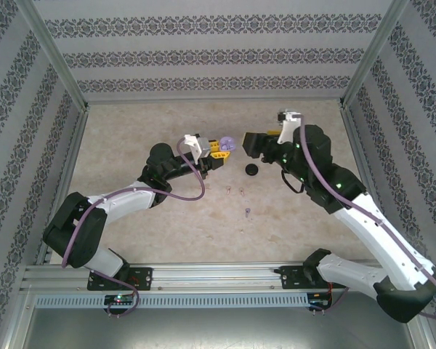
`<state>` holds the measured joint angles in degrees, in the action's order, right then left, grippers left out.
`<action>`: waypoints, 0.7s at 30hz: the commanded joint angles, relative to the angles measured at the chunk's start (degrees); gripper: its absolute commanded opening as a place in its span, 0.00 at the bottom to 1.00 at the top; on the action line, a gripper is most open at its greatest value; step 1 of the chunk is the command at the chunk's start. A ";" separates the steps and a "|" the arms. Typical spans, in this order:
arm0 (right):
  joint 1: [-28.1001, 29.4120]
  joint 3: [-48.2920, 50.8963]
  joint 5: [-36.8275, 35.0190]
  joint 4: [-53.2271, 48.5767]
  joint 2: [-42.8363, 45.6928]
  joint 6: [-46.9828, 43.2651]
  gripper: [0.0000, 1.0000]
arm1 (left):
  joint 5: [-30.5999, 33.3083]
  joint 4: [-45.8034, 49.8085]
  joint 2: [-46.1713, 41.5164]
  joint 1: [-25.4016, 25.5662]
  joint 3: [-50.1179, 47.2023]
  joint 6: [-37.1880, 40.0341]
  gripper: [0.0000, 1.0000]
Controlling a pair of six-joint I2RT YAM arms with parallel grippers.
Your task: Insert wireless bluetooth earbuds into charging case
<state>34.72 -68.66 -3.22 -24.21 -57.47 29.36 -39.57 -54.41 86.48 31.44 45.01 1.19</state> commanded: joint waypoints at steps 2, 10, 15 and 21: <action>-2.24 6.31 -1.98 -10.16 0.63 8.15 0.77 | 0.81 -4.50 -0.94 0.46 -1.64 0.21 0.00; -0.09 22.06 -1.00 -11.92 -5.04 20.45 0.71 | 1.59 -3.30 -4.67 0.51 -3.71 0.96 0.00; 3.97 24.74 -2.41 -10.66 -12.88 26.42 0.68 | 2.81 -2.22 -7.93 0.46 -5.92 1.93 0.00; 6.86 22.17 -4.24 -9.85 -21.44 28.71 0.62 | 4.24 -2.04 -11.40 0.47 -8.95 2.41 0.00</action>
<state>40.82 -44.38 -5.06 -34.39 -76.34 54.85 -36.29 -55.05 77.14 31.44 37.34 2.31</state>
